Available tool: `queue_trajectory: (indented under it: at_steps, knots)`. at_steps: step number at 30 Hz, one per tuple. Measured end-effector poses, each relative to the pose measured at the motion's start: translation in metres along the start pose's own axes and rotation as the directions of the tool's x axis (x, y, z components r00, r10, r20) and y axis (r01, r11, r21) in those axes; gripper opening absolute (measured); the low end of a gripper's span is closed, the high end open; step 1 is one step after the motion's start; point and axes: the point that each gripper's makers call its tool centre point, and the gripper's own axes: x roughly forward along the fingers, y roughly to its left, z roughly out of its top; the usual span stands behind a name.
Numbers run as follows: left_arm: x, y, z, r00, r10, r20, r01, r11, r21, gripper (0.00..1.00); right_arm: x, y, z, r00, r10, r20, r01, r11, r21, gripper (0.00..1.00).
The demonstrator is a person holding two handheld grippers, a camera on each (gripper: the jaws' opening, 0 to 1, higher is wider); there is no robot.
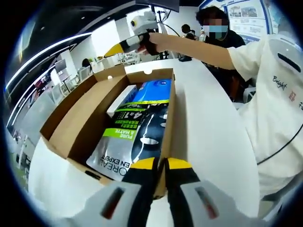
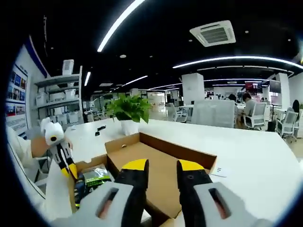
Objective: Operate the shoe box by opening the lid, removing the specified soft item, and placing it in the target area until the item is outside and the box remains undamaged.
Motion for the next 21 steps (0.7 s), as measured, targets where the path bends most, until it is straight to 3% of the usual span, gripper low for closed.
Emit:
queue_trajectory:
  at_steps: [4,12,16,21]
  knots:
    - [0.000,0.001,0.000,1.000,0.002,0.001,-0.002,1.000,-0.006,0.08,-0.005,0.022,0.002,0.999,0.044,0.016,-0.044,0.999,-0.011,0.20]
    - [-0.001,0.001,0.002,0.999,0.016,0.028,-0.016,1.000,-0.007,0.08,-0.012,0.053,0.000,0.993,0.118,-0.028,-0.120,0.989,-0.080,0.24]
    - [0.000,0.001,0.002,1.000,0.014,0.025,-0.014,1.000,-0.008,0.08,-0.016,0.061,-0.001,0.990,0.137,-0.030,-0.139,0.987,-0.080,0.33]
    - [0.000,0.000,0.003,0.999,0.024,0.035,-0.023,1.000,-0.008,0.08,-0.016,0.072,-0.014,0.986,0.148,-0.079,-0.154,0.986,-0.069,0.33]
